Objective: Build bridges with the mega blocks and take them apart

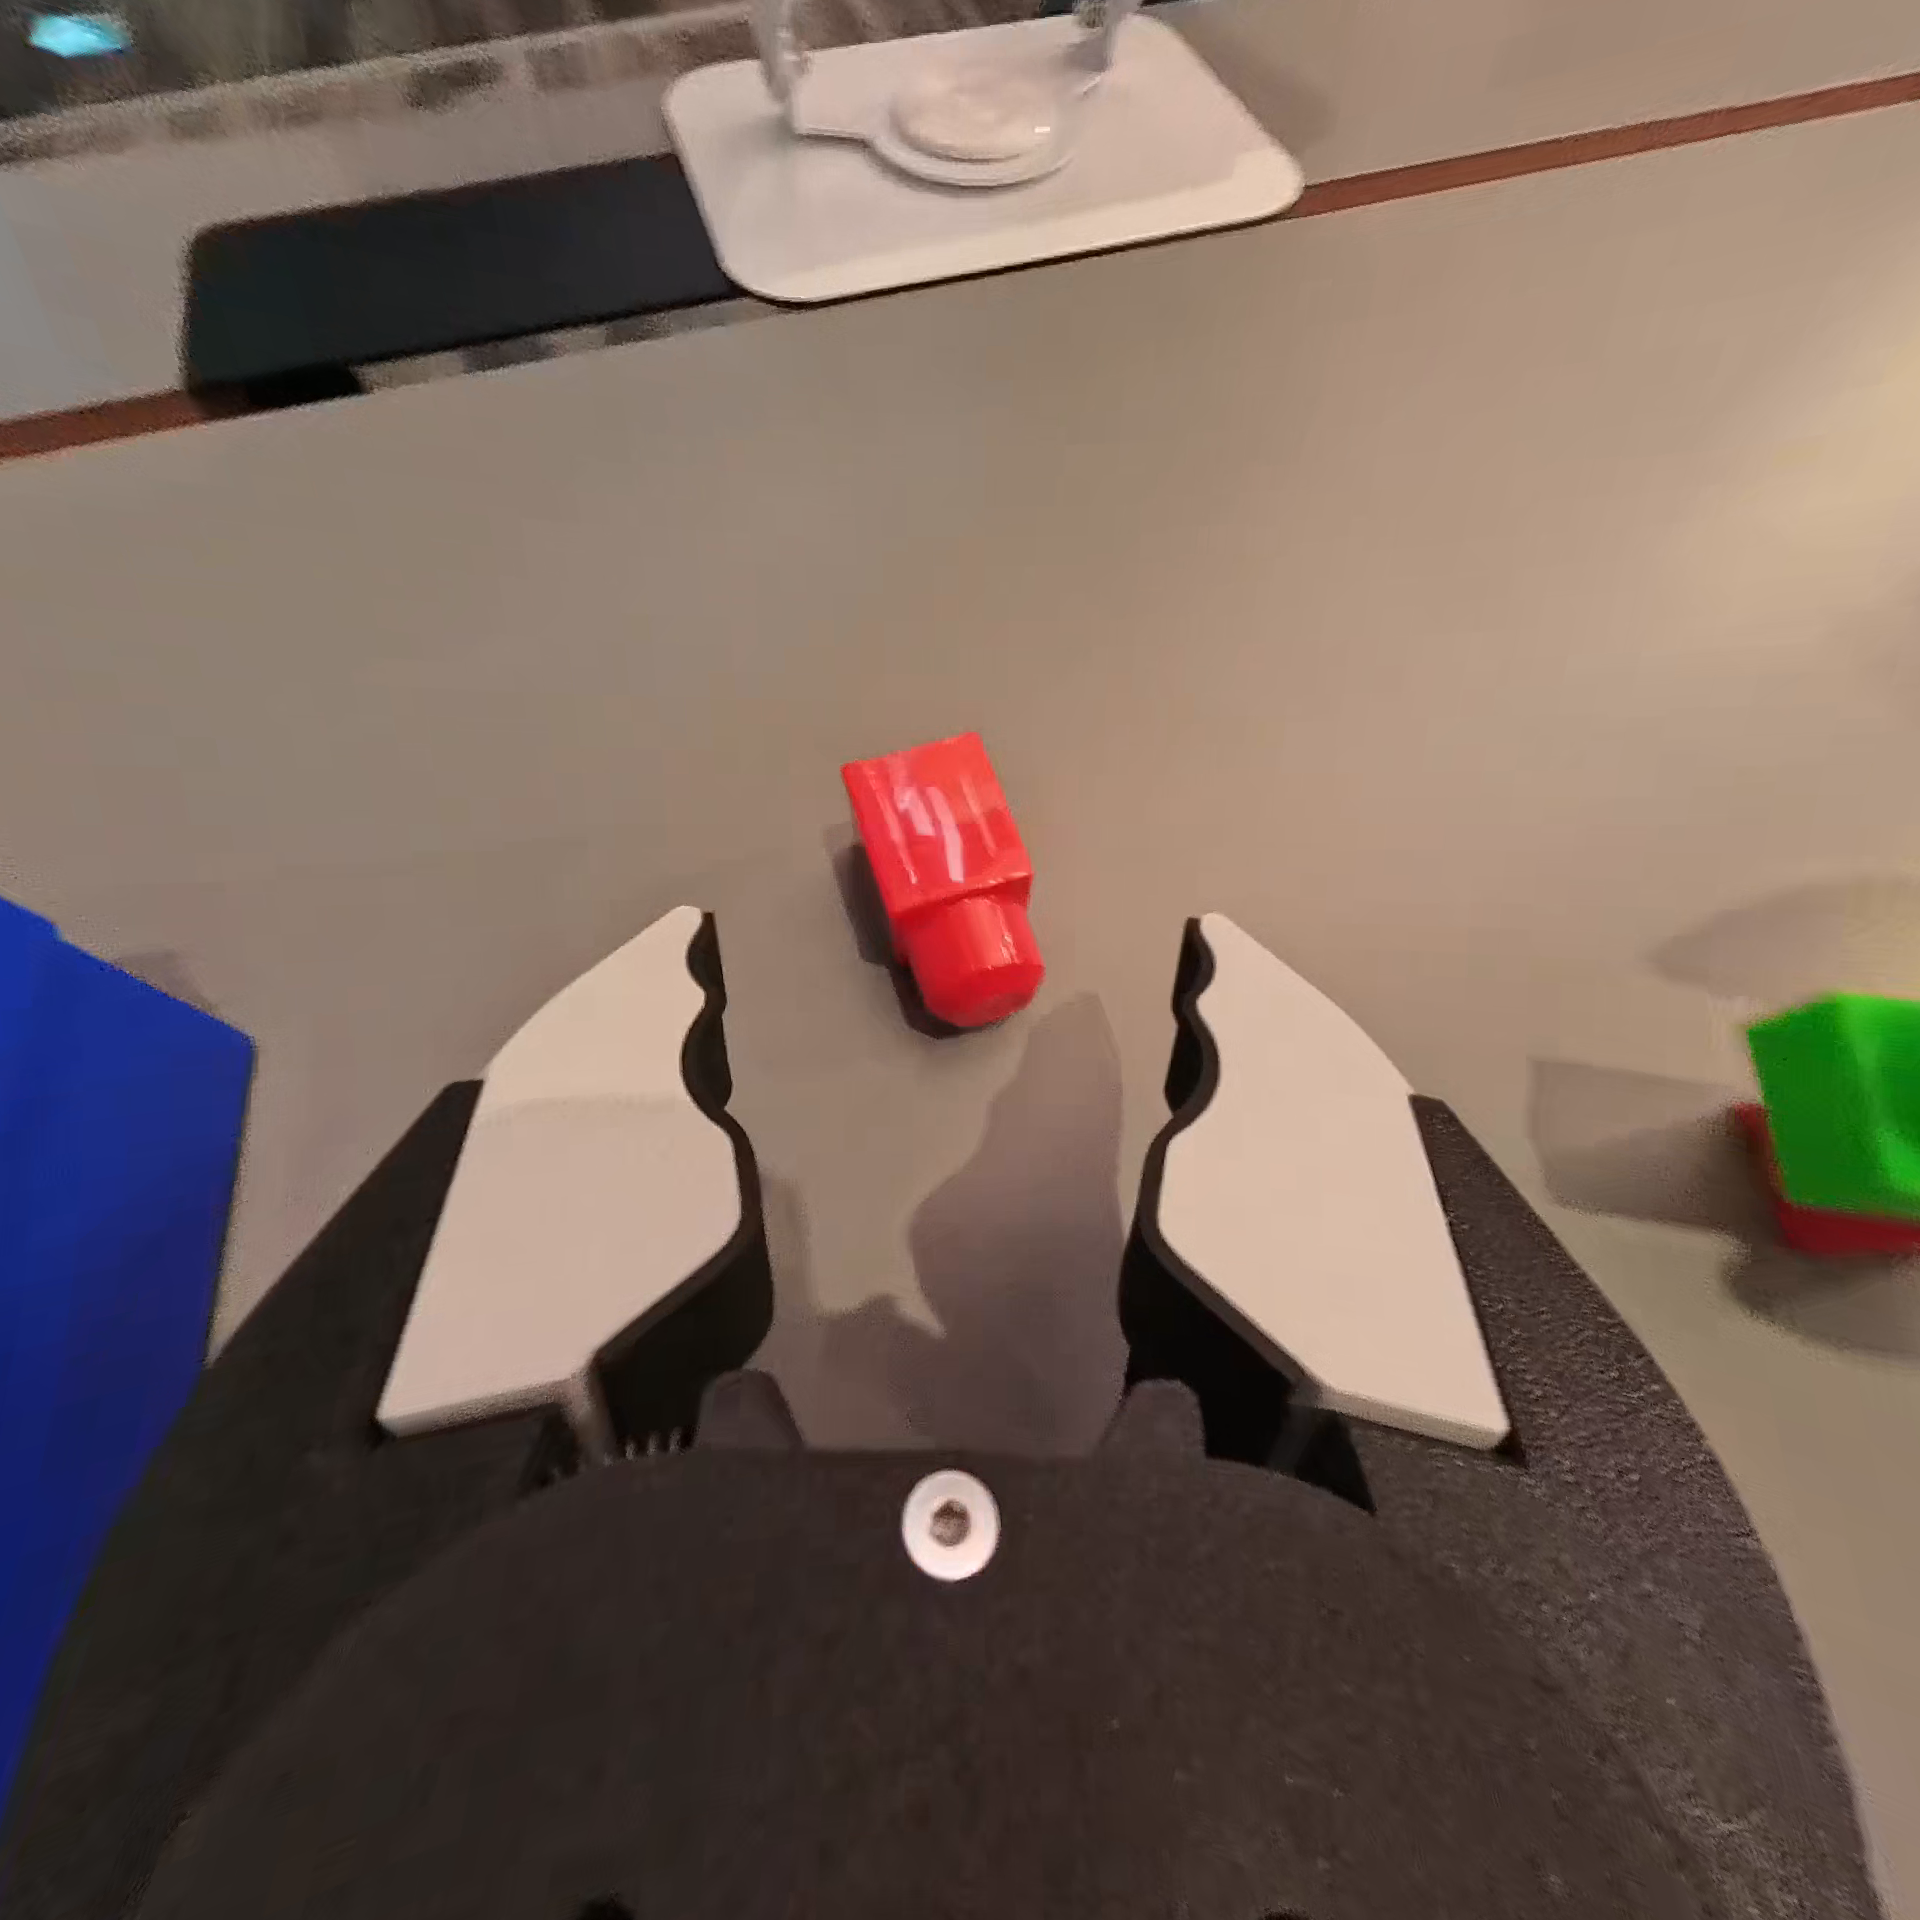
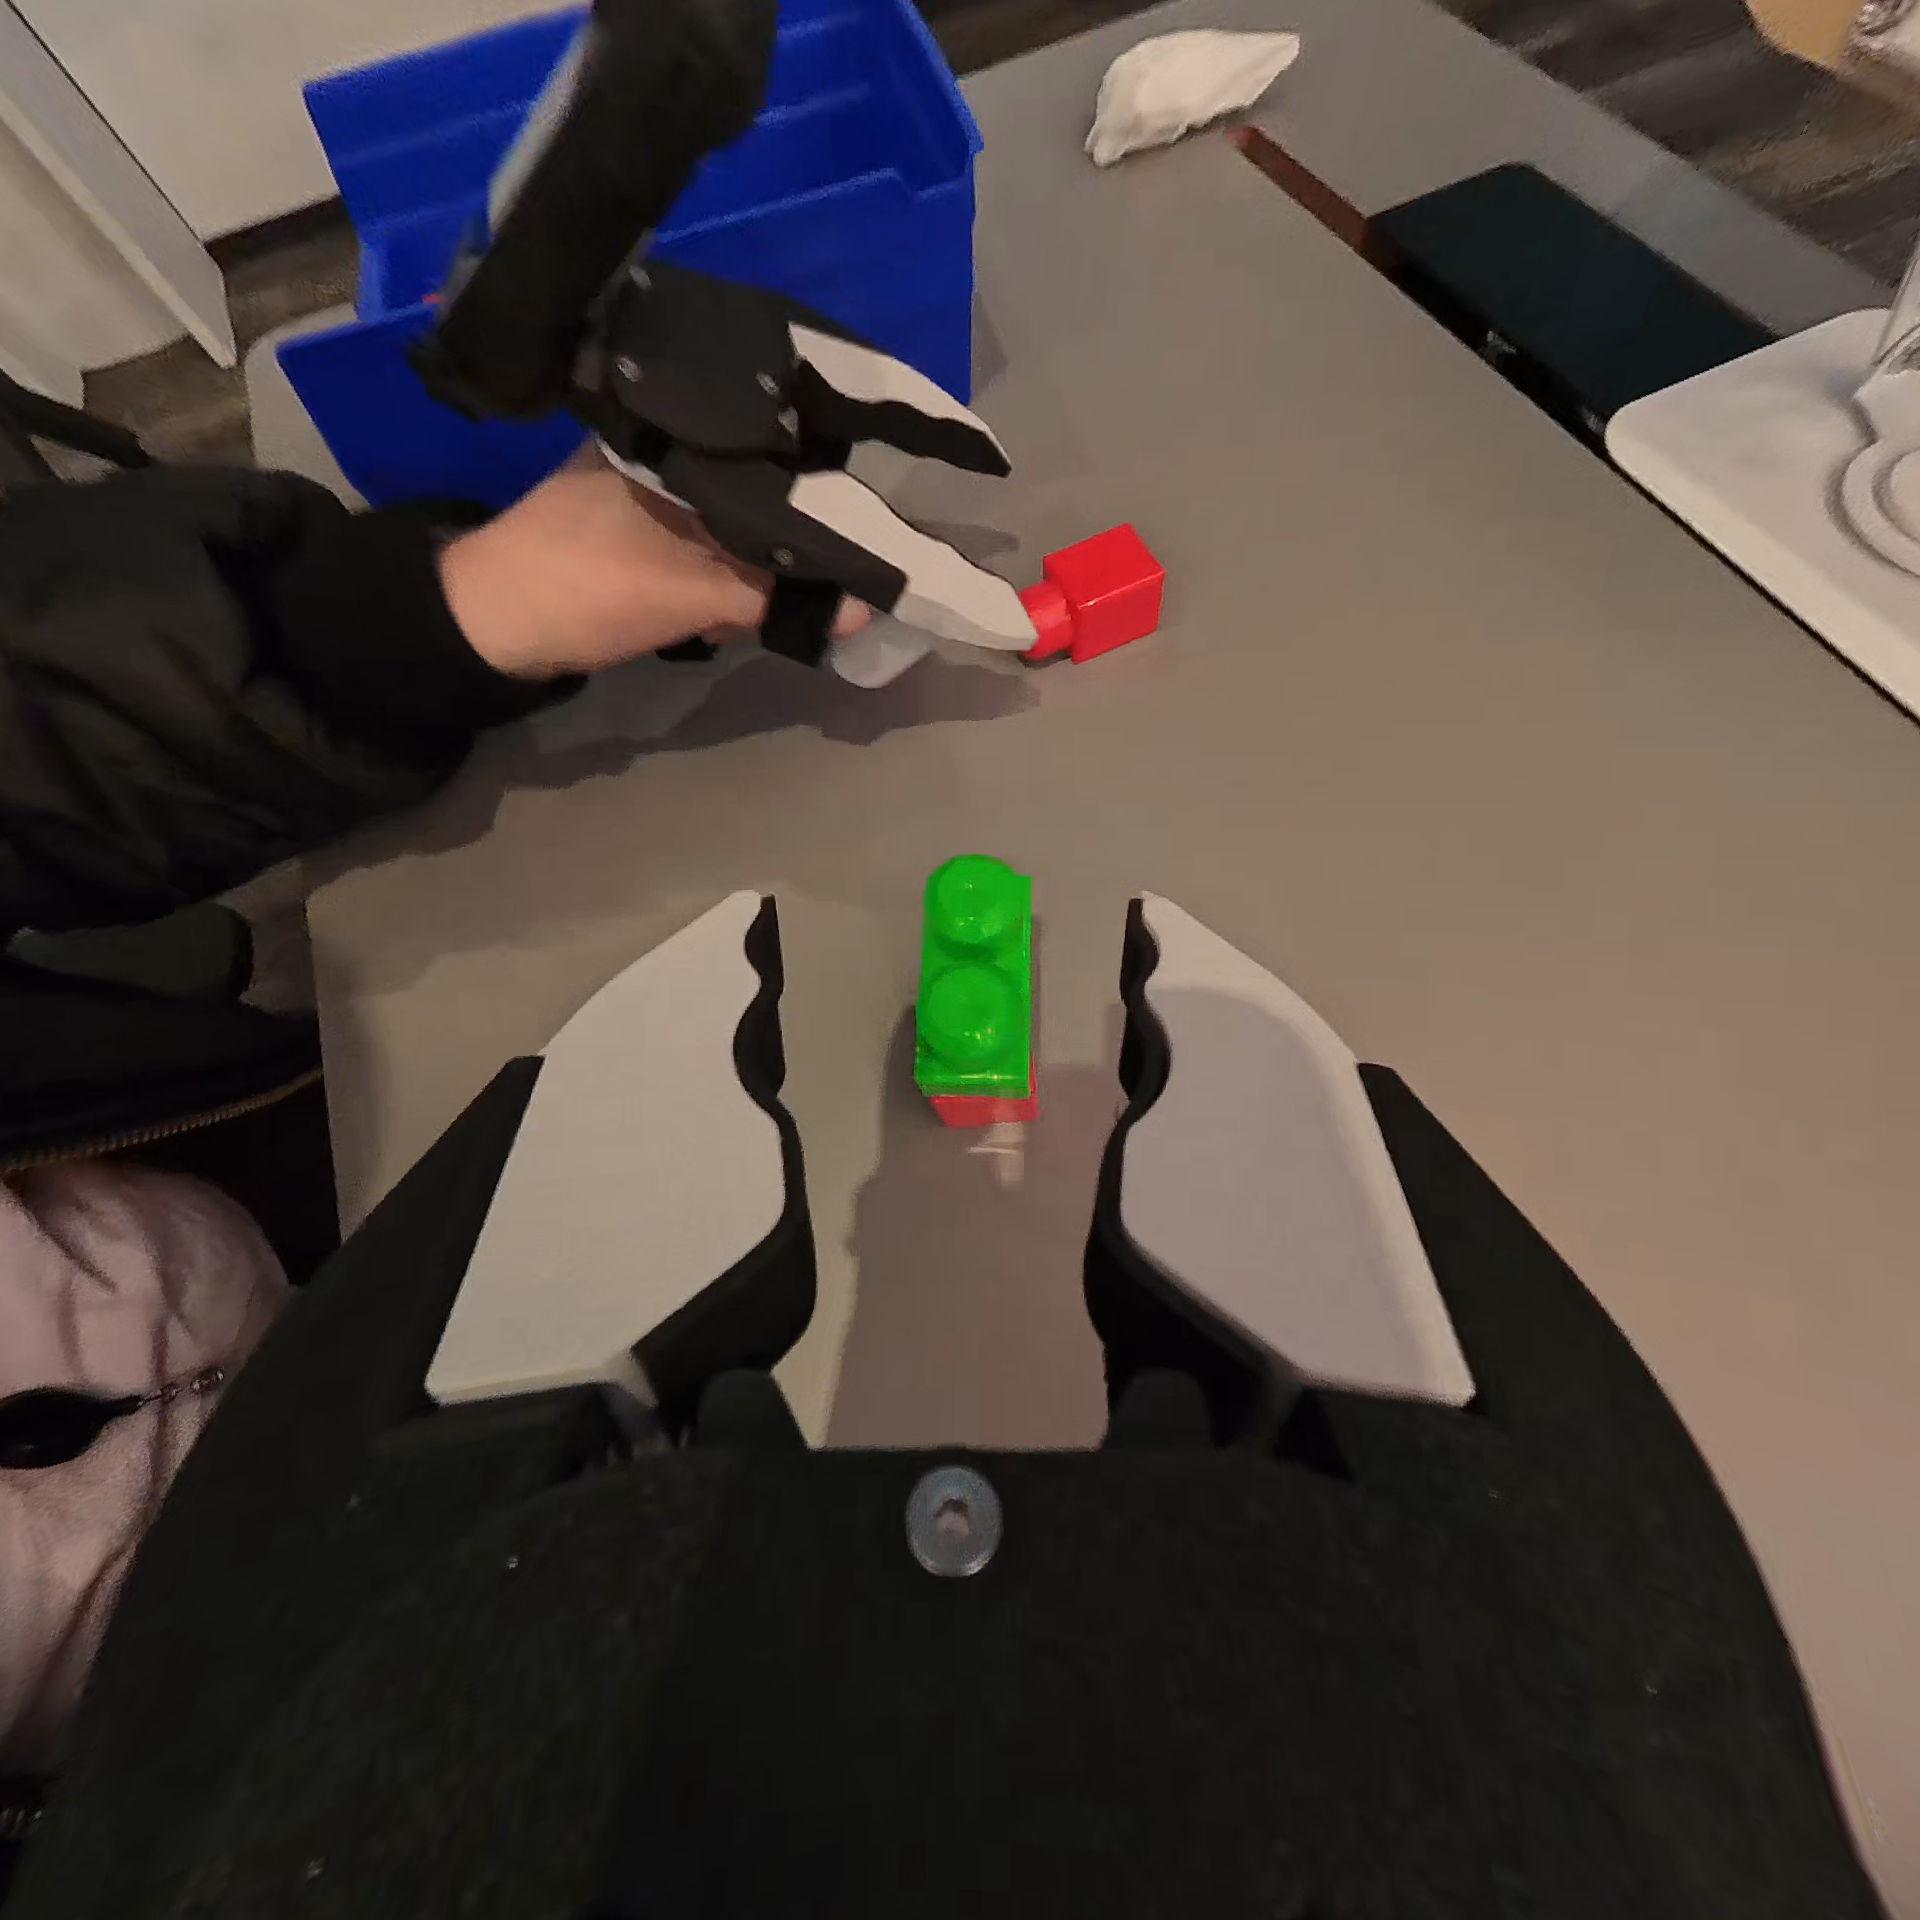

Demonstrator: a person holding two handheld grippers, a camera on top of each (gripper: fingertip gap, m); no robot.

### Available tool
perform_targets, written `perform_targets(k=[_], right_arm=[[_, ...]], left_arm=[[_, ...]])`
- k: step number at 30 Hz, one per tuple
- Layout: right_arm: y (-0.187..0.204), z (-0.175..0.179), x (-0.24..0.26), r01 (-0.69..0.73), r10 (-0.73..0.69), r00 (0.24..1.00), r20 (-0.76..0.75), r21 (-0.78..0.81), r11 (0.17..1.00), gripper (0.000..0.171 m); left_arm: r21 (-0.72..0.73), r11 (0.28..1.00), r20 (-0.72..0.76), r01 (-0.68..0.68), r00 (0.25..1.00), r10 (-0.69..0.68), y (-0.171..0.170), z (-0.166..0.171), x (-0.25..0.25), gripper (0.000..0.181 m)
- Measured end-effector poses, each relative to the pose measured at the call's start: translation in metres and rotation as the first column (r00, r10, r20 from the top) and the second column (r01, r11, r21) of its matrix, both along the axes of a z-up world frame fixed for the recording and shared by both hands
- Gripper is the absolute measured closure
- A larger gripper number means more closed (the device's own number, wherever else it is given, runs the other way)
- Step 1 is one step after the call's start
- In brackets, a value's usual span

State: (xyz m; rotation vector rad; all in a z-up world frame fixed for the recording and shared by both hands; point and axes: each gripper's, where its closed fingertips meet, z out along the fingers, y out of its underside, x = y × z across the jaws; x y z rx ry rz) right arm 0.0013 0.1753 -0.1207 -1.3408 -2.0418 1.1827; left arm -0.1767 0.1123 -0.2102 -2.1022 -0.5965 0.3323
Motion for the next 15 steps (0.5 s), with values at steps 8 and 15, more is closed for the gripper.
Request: perform_targets(k=[8, 15], right_arm=[[0.022, -0.008, 0.02, -0.012, 0.01, 1.0, -0.023, -0.089, 0.996, 0.112], [0.027, -0.015, 0.025, -0.062, 0.06, 0.998, -0.023, -0.092, 0.994, 0.113]], left_arm=[[-0.162, 0.983, -0.055, -0.089, 0.995, 0.081, 0.02, -0.035, -0.011, 0.124], [-0.249, 0.967, -0.081, 0.043, 0.995, -0.065, 0.012, -0.033, -0.01, 0.144]])
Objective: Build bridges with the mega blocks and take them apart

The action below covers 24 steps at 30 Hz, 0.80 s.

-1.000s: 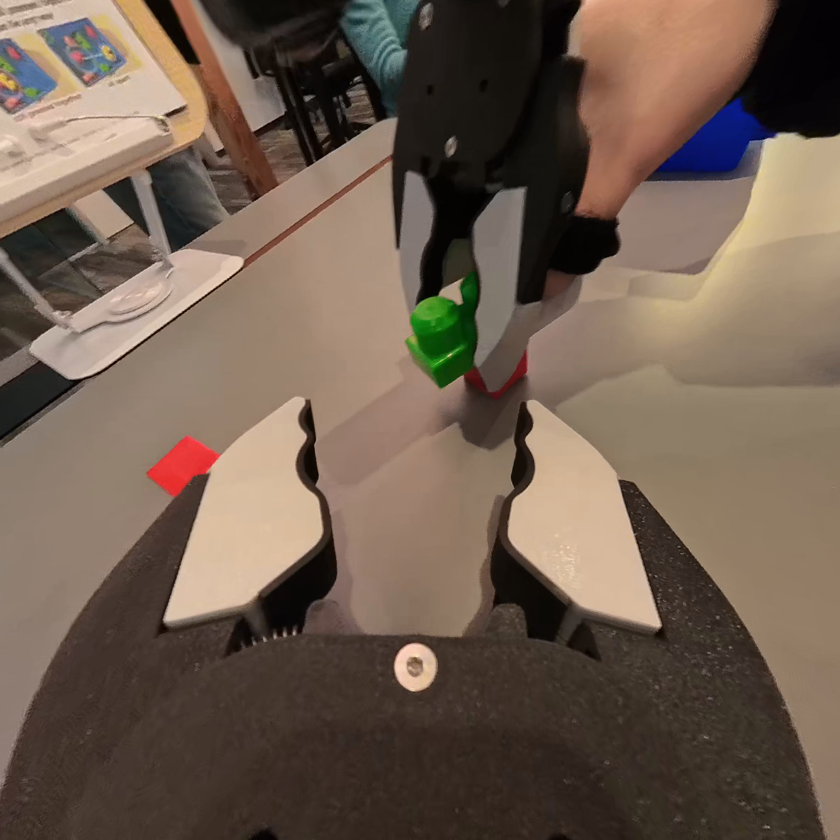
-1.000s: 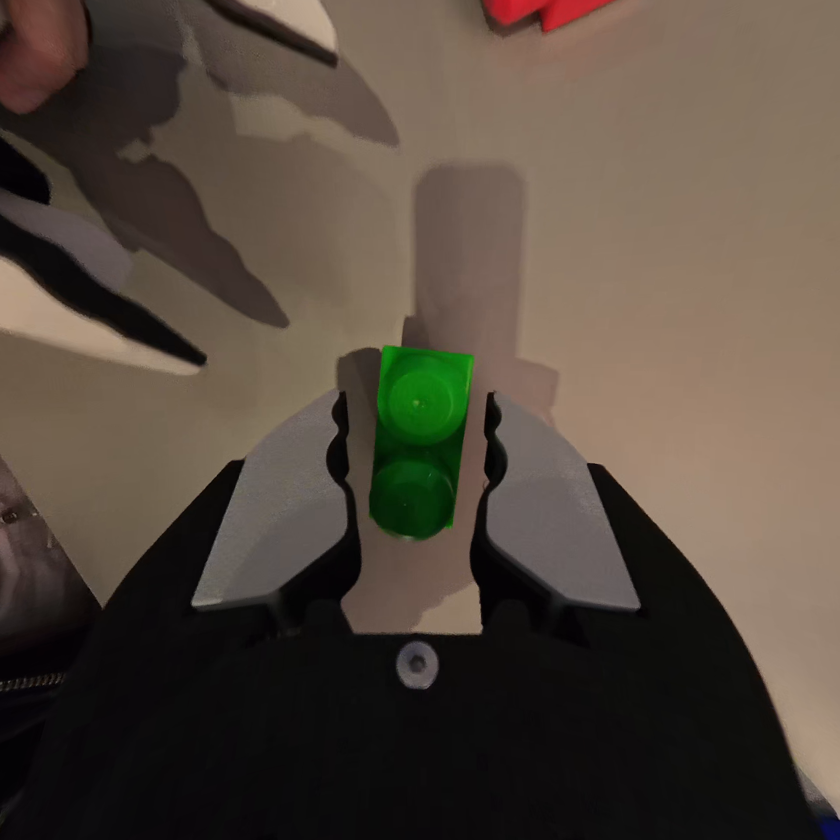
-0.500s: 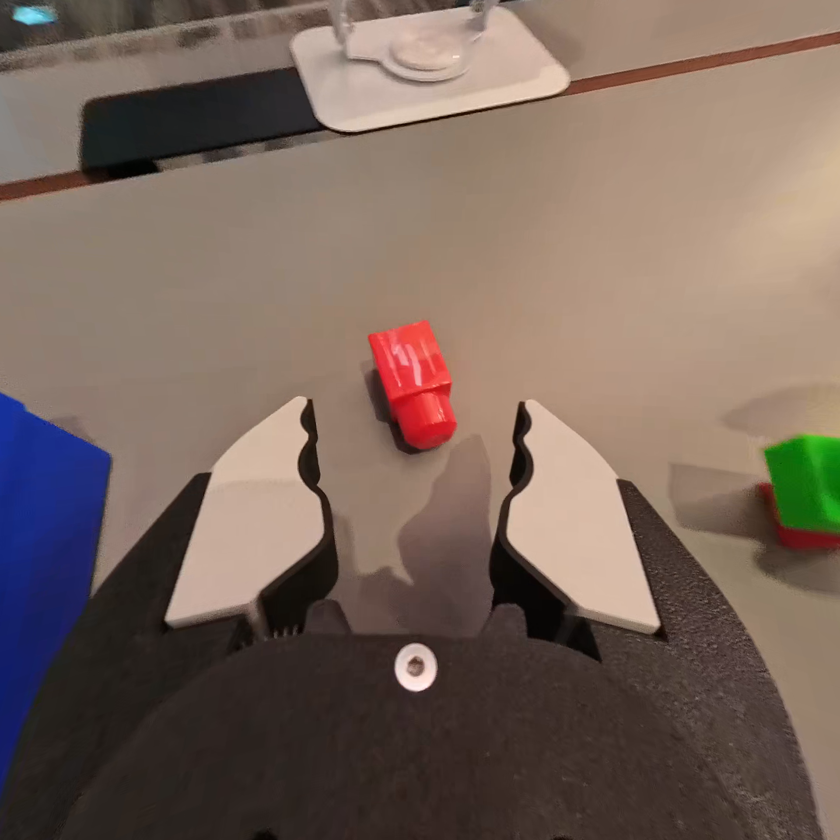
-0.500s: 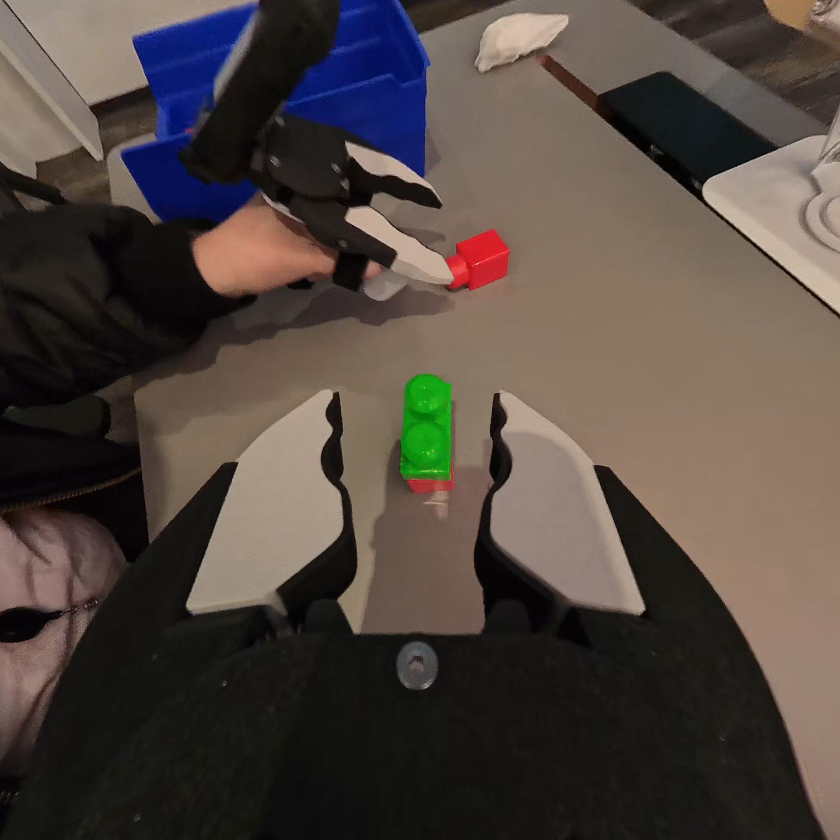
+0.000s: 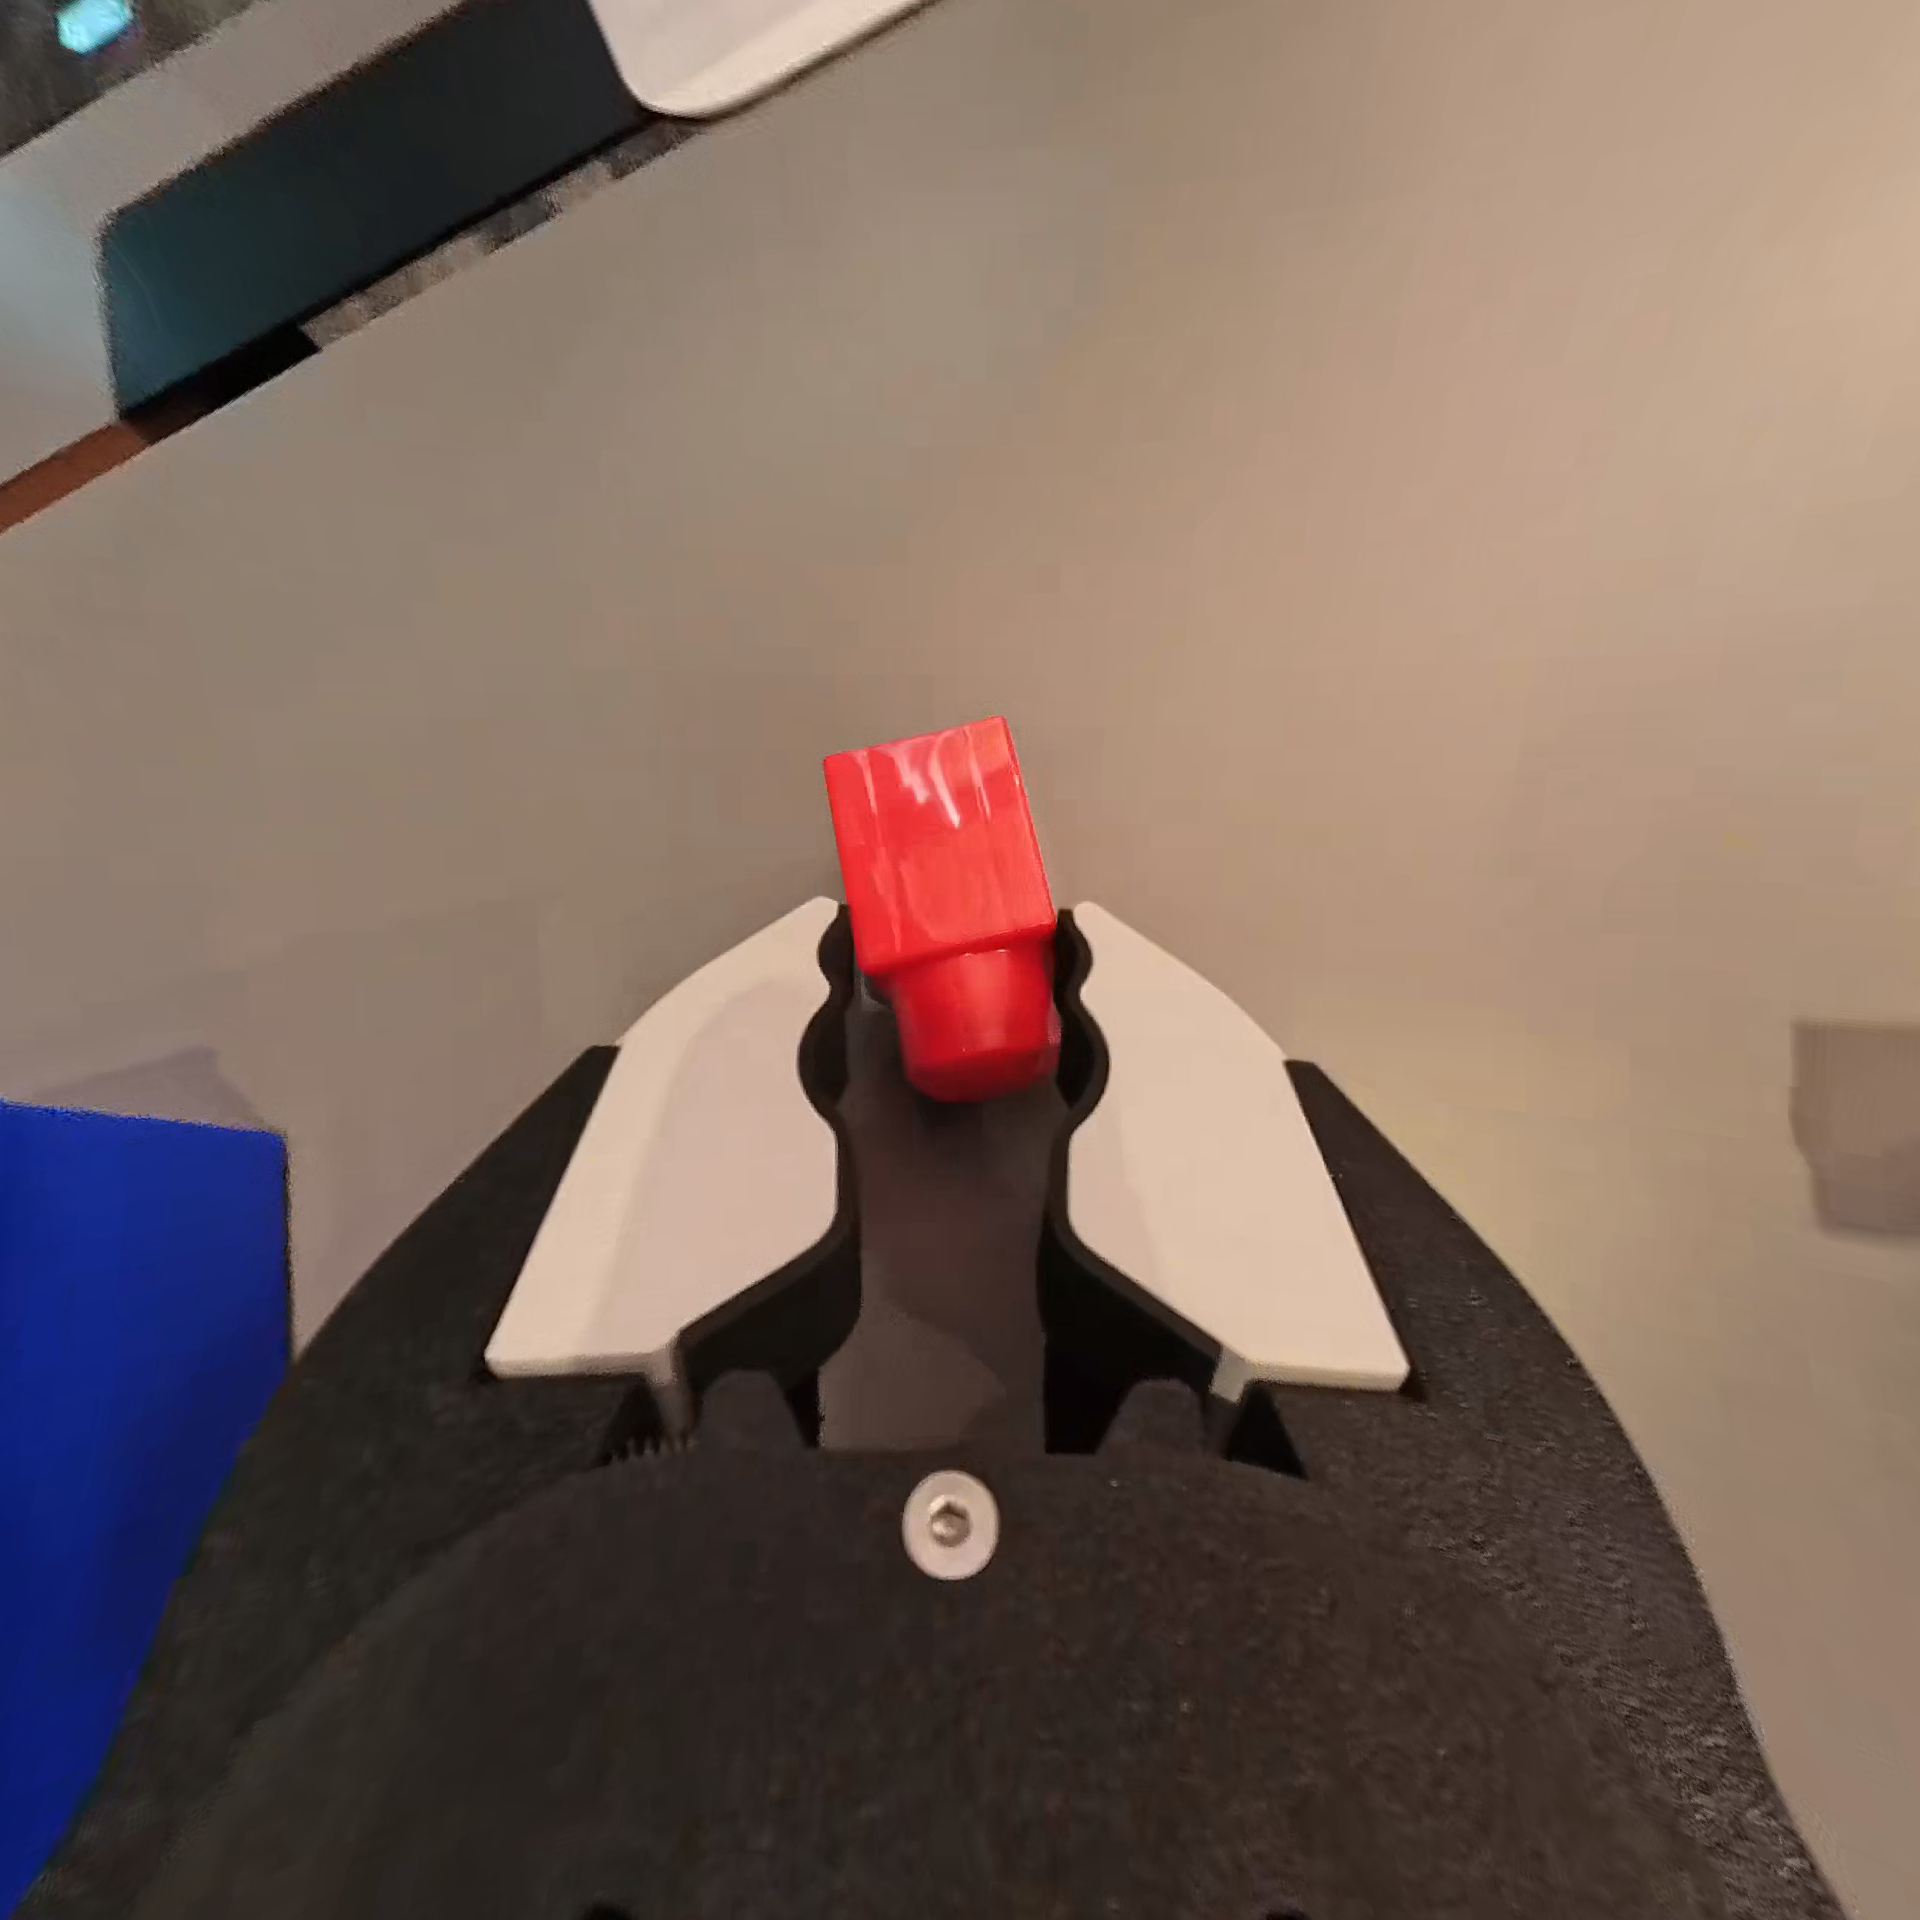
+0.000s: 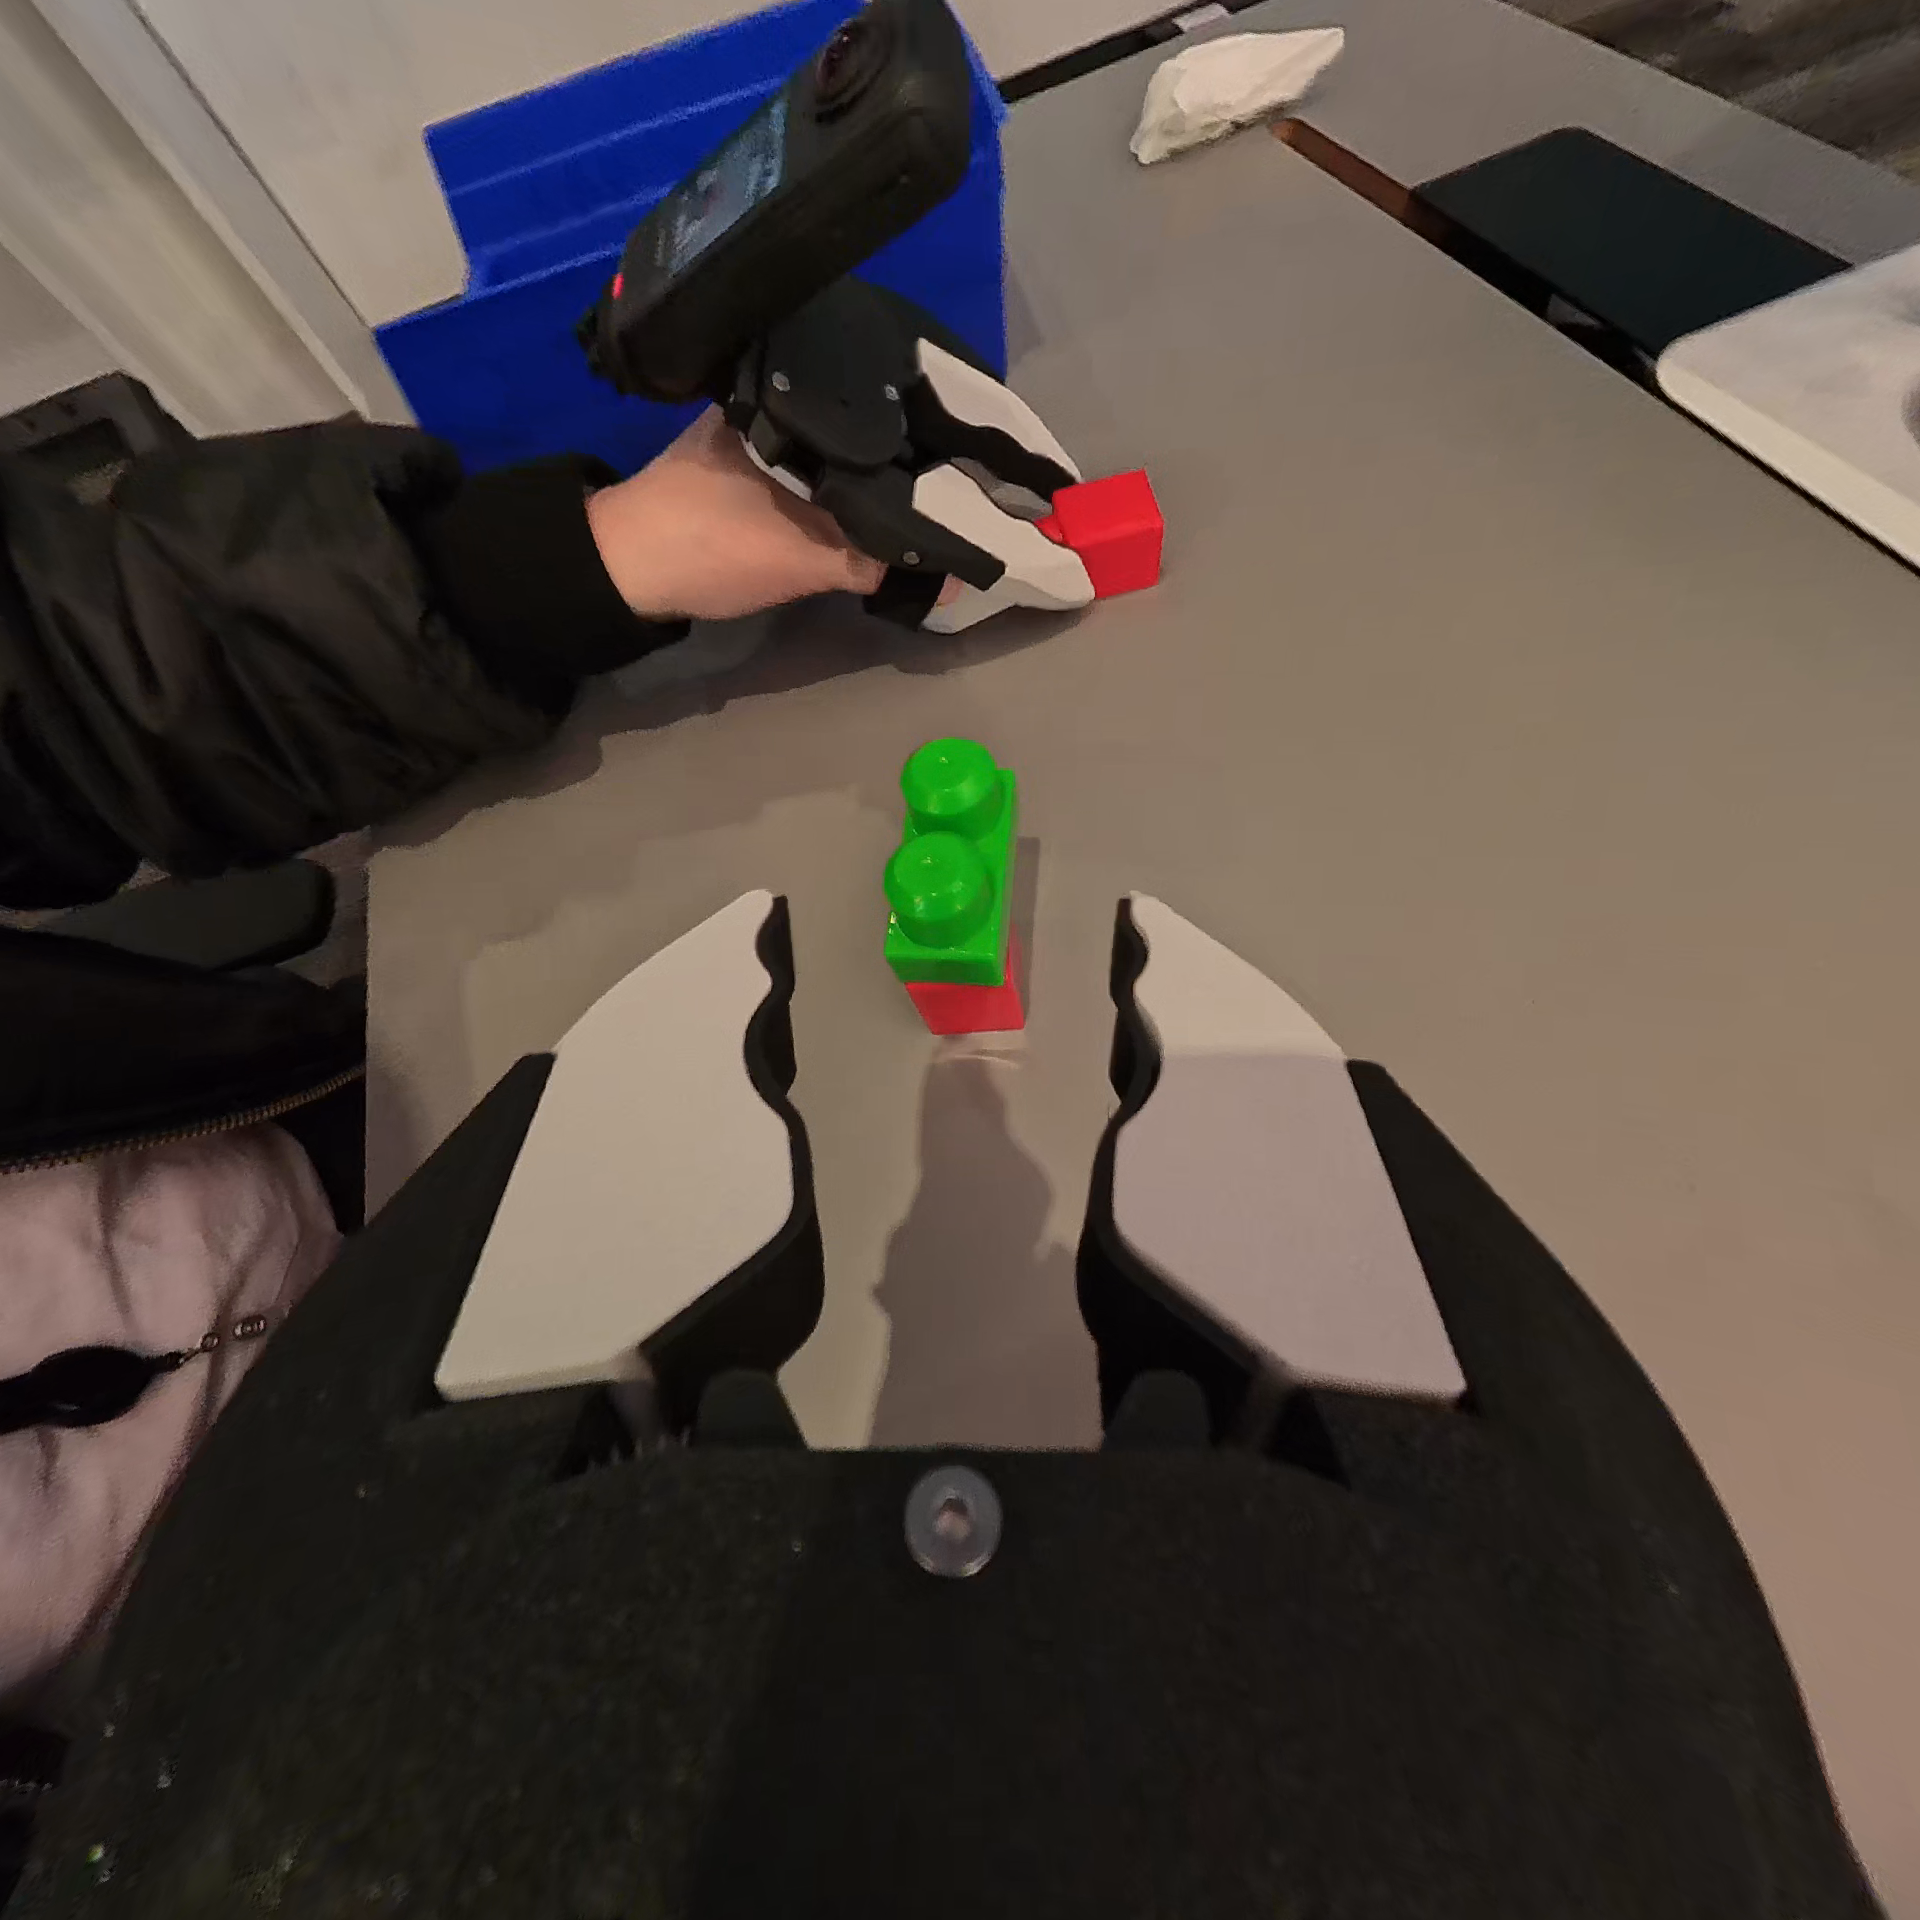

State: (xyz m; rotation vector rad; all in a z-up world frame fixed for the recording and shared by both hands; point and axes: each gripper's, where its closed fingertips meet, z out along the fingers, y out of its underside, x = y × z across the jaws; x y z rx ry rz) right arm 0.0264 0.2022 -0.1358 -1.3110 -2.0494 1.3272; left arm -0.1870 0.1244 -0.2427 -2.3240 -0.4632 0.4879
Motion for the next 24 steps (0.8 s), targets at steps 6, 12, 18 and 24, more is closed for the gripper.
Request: perform_targets(k=[6, 12, 18, 24], right_arm=[[-0.029, 0.027, -0.016, -0.205, 0.245, 0.95, -0.193, 0.209, 0.956, 0.117], [-0.083, 0.051, -0.043, -0.276, 0.46, 0.834, -0.304, 0.493, 0.825, 0.123], [-0.107, 0.058, -0.056, -0.114, 0.516, 0.769, -0.377, 0.714, 0.691, 0.124], [-0.113, 0.06, -0.06, -0.018, 0.526, 0.758, -0.385, 0.794, 0.608, 0.137]], left_arm=[[0.057, 0.96, 0.264, 0.275, 0.923, -0.28, -0.027, 0.059, 0.069, 0.144], [0.081, 0.908, 0.436, 0.411, 0.805, -0.403, -0.039, 0.122, 0.119, 0.144], [0.108, 0.885, 0.463, 0.453, 0.765, -0.448, -0.034, 0.149, 0.144, 0.144], [0.215, 0.858, 0.509, 0.467, 0.696, -0.506, -0.029, 0.165, 0.165, 0.145]])
